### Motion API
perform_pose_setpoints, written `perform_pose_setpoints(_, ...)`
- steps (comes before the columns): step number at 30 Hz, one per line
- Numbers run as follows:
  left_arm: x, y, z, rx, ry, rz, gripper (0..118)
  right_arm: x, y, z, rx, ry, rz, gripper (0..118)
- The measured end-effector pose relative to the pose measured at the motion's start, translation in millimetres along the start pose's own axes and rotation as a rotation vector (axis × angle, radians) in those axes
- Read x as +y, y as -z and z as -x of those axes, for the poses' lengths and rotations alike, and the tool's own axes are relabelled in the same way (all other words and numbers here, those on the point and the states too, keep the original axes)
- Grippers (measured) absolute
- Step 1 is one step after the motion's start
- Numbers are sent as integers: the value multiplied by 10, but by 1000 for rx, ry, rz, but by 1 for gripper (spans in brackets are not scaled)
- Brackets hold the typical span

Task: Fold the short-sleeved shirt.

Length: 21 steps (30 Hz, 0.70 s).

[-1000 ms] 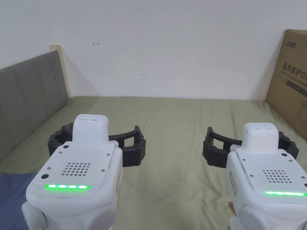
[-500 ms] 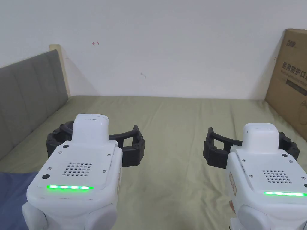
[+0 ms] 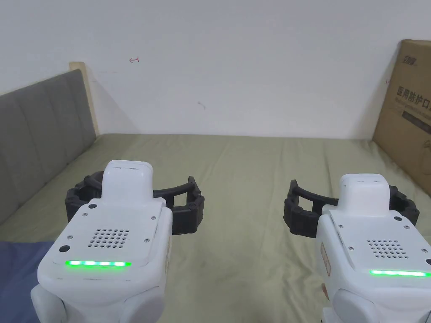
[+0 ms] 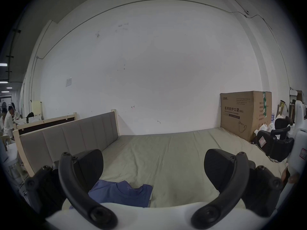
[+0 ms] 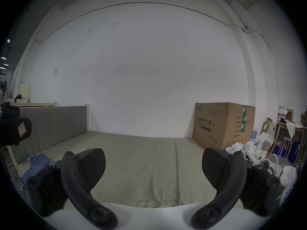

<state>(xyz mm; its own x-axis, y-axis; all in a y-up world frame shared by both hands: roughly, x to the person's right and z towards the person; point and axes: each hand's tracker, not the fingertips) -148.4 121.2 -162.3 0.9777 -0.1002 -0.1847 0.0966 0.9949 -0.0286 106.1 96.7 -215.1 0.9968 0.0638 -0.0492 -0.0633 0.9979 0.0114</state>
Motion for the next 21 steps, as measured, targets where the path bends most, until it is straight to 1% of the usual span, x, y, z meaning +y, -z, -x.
perform_pose_setpoints(6,13,-23,-16,30,28,-10,118,12,-29,-2,4,-3,3,117)
perform_pose_setpoints(9,17,-19,-27,24,43,-5,118,20,-26,-33,4,28,11,117)
perform_pose_setpoints(12,18,-16,-21,18,20,14,118,25,-16,-52,7,36,17,117)
perform_pose_setpoints(15,13,-22,-18,32,11,18,118,35,-6,-49,8,8,11,117)
perform_pose_setpoints(17,3,-21,-17,25,19,17,118,36,-9,-34,-13,-15,0,117)
perform_pose_setpoints(19,-5,-24,-23,26,28,14,118,37,-14,-41,-26,-6,-4,117)
perform_pose_setpoints(20,-7,-25,-24,25,29,13,118,42,-13,-59,-24,12,1,117)
perform_pose_setpoints(21,-6,-30,-18,12,18,13,115,45,-12,-79,-13,35,10,117)
